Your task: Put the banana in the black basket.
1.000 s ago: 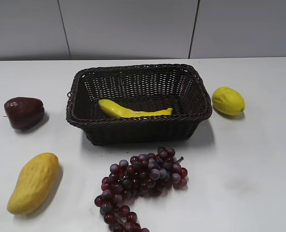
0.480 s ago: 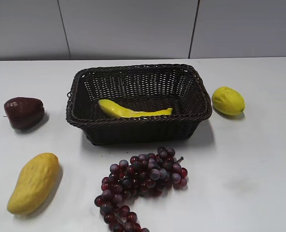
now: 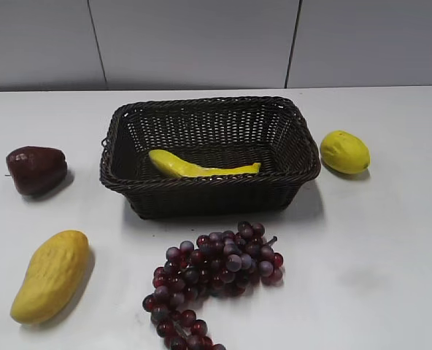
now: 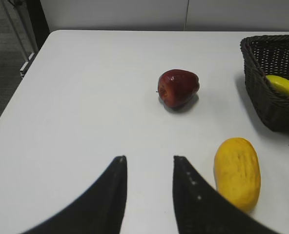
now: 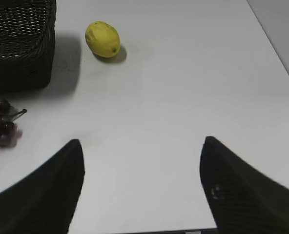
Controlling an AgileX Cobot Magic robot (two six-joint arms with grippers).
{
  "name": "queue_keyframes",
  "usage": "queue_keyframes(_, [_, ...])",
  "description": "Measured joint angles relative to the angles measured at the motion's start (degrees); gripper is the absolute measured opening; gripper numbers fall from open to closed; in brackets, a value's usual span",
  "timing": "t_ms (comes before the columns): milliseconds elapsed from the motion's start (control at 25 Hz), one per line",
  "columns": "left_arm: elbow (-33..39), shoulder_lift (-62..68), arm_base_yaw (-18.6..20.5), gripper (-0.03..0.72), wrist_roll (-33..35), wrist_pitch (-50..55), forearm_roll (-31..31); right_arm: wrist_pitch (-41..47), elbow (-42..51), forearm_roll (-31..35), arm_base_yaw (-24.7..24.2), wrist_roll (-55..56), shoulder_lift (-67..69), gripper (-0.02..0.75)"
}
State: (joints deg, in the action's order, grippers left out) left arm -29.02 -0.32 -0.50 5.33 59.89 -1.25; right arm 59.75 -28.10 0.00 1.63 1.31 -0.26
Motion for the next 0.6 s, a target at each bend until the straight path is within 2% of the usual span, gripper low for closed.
queue_keyframes(600, [0.0,0.0,0.0,0.236,0.0,0.0,0.0,0.0,0.0,0.0,0.0,0.0,0.0,0.59])
